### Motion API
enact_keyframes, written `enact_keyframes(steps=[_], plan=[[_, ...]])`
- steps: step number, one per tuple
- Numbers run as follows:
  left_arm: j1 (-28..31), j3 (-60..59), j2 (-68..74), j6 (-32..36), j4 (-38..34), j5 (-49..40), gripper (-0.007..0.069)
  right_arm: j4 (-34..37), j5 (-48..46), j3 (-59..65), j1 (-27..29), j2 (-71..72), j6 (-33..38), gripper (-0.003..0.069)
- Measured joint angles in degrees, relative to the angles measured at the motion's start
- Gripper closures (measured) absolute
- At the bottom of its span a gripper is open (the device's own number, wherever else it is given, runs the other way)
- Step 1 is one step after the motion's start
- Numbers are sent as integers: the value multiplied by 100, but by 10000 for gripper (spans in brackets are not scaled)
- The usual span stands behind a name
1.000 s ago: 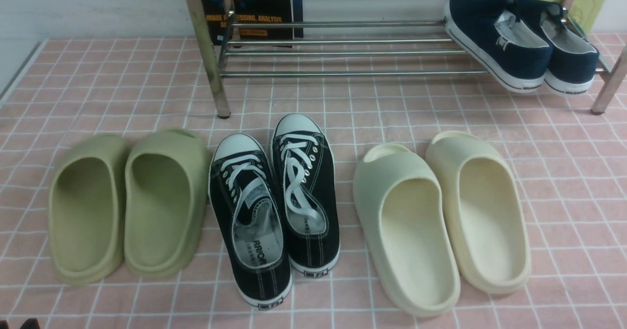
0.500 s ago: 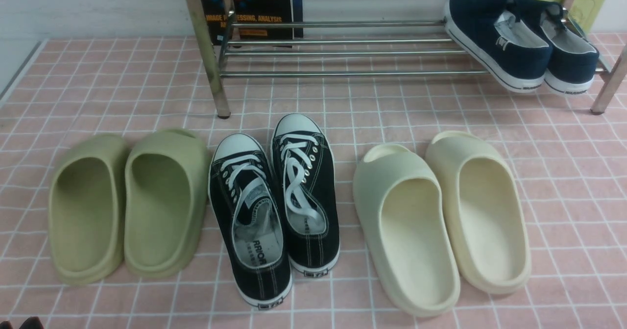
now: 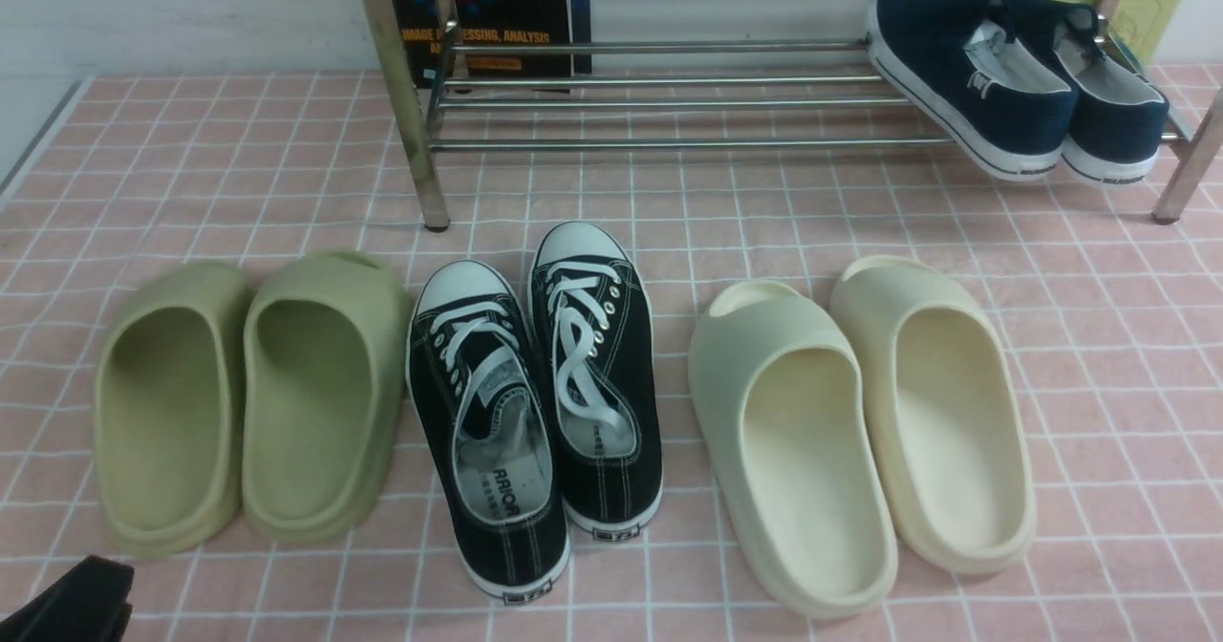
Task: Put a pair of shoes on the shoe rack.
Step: Use the left arm to grab the shoe closest to it
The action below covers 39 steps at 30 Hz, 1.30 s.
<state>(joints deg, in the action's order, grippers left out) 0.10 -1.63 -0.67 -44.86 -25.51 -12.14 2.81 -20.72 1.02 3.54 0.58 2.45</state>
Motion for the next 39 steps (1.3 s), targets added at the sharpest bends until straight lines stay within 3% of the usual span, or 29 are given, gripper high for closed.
enact_keyframes(steps=[3, 5, 6, 7, 8, 11, 13, 19, 23, 29, 33, 34, 36, 39], plan=[[0, 146, 0, 186, -76, -63, 384, 0, 0, 0, 0, 0, 0, 622], [0, 704, 0, 797, 4, -408, 393, 0, 0, 0, 0, 0, 0, 622], [0, 704, 0, 797, 4, -450, 396, 0, 0, 0, 0, 0, 0, 622], [0, 1469, 60, 1444, 306, -904, 435, 0, 0, 0, 0, 0, 0, 622], [0, 1469, 60, 1444, 306, -965, 440, 0, 0, 0, 0, 0, 0, 622], [0, 2900, 960, 2090, 1307, -2372, 574, 0, 0, 0, 0, 0, 0, 622], [0, 3636, 1642, 2232, 2020, -3345, 610, 0, 0, 0, 0, 0, 0, 622], [0, 5029, 3776, 2788, 3624, -5125, 622, 0, 0, 0, 0, 0, 0, 622], [-161, 5399, 4670, 3478, 3745, -5419, 596, 0, 0, 0, 0, 0, 0, 622], [-1672, 5810, 6053, 3645, 3553, -5515, 387, 0, 0, 0, 0, 0, 0, 620], [-2664, 5998, 6853, 2796, 3507, -5158, 181, 0, 0, 0, 0, 0, 0, 613], [-2704, 6009, 6929, 2703, 3507, -5094, 171, 0, 0, 0, 0, 0, 0, 613], [-3110, 6029, 7335, 2229, 3519, -4662, 69, 0, 0, 0, 0, 0, 0, 610], [-3392, 6040, 7880, 1704, 3543, -4037, 6, 0, 0, 0, 0, 0, 0, 608]])
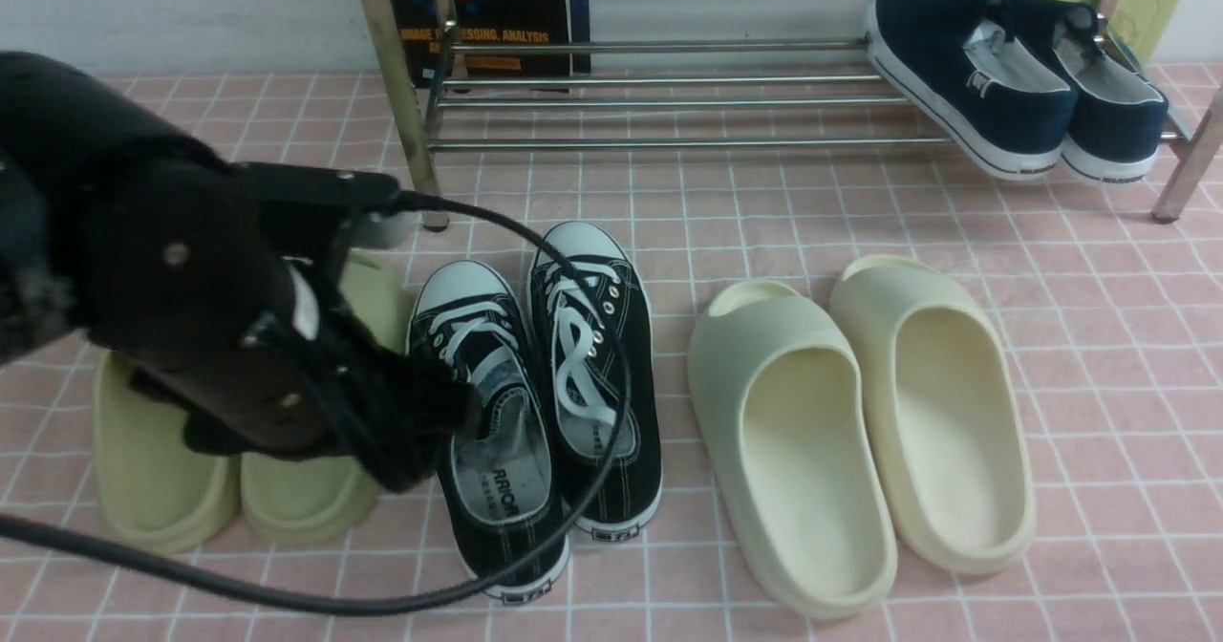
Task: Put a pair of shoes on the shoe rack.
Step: Use the left arm to grab the shoe closest to it, then use the left arm to put a shoe into the shoe rack
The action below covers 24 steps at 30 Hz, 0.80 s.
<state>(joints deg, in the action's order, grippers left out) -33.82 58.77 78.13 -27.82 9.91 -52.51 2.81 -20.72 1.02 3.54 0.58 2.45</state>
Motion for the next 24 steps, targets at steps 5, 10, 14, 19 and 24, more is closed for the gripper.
enact_keyframes(steps=[5, 10, 14, 19, 24], plan=[[-92, 18, 865, -471, 146, 773, 27, -31, 0, 0, 0, 0, 0, 598], [-92, 18, 1623, -669, 394, 939, 189, -126, 0, 0, 0, 0, 0, 590], [-92, 18, 1804, -704, 449, 967, 410, -172, 0, 0, 0, 0, 0, 586], [-87, 235, 1498, -708, 460, 758, 604, -189, 0, 0, 0, 0, 0, 578], [-30, 927, 933, -428, 443, 339, 609, -189, 0, 0, 0, 0, 0, 571]])
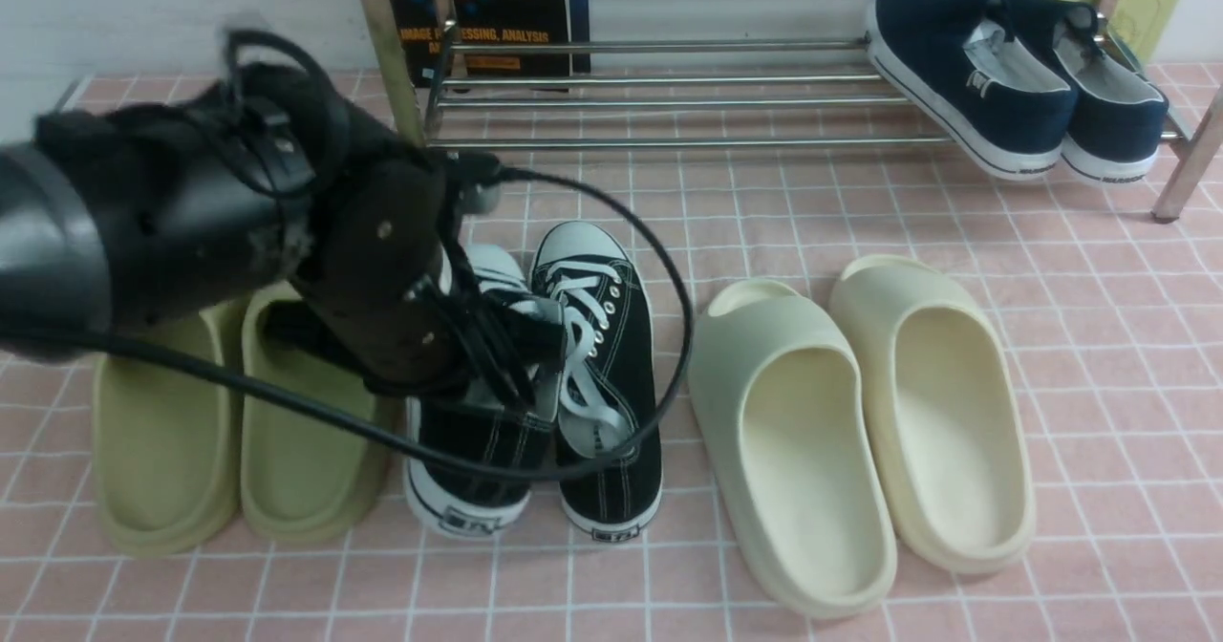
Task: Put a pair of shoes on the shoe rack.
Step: Use the left arm to put a shoe into the shoe rack
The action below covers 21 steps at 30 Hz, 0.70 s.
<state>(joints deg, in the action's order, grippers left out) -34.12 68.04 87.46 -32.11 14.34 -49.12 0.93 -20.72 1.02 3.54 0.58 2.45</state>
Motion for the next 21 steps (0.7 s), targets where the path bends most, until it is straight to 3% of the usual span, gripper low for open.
enact_keyframes(steps=[8, 13, 21], plan=[[622, 1031, -37, 560, -394, -50, 608, 0, 0, 0, 0, 0, 0, 558], [1176, 1323, 278, 856, -803, 365, 608, 0, 0, 0, 0, 0, 0, 554], [1545, 1675, 1187, 903, -1020, 1391, 608, -4, 0, 0, 0, 0, 0, 542]])
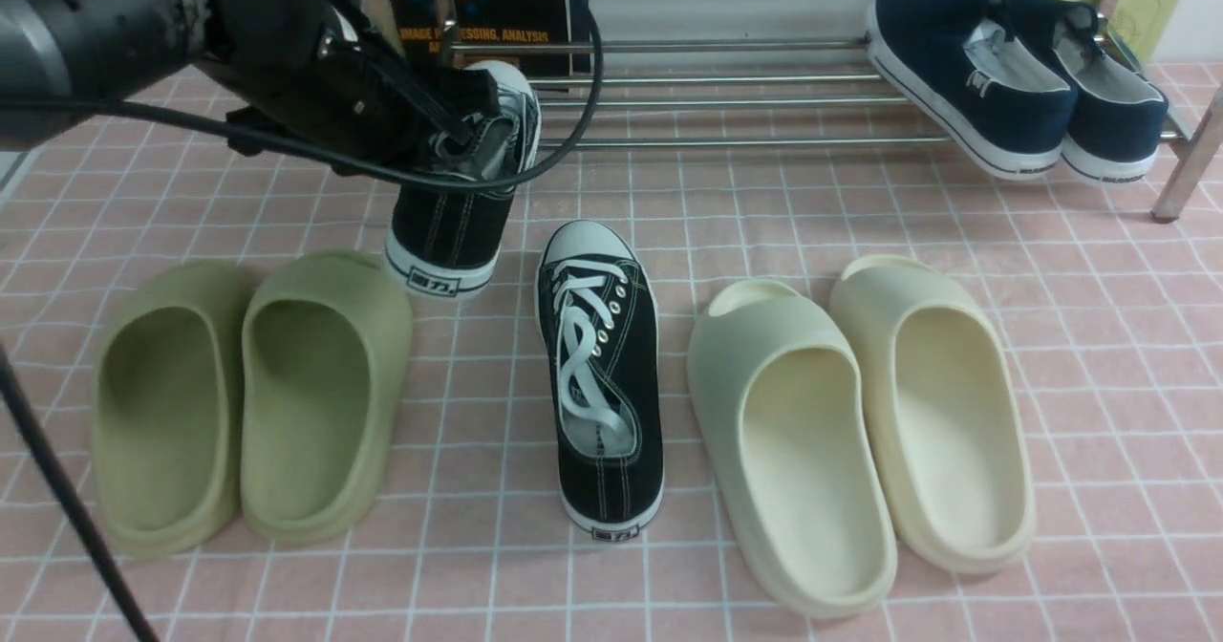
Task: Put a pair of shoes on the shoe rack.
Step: Use the left arm to put a shoe into the shoe rack, then use the left arm to grab the shoe closest to it
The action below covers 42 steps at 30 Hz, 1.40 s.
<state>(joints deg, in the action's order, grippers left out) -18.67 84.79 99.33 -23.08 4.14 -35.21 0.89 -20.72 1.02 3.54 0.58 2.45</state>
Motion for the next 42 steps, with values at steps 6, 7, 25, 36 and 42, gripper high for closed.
enact_keyframes(steps=[6, 7, 25, 36, 42], plan=[[42, 443, 607, -87, -74, 731, 604, 0, 0, 0, 0, 0, 0, 535], [48, 461, 643, -88, -74, 752, 604, 0, 0, 0, 0, 0, 0, 534], [217, 1203, 1863, -148, 54, 2037, 573, 0, -3, 0, 0, 0, 0, 515], [217, 1251, 1170, -148, 368, 993, 287, 0, -3, 0, 0, 0, 0, 501], [217, 1245, 205, 476, 322, -1048, 200, 0, -3, 0, 0, 0, 0, 495]])
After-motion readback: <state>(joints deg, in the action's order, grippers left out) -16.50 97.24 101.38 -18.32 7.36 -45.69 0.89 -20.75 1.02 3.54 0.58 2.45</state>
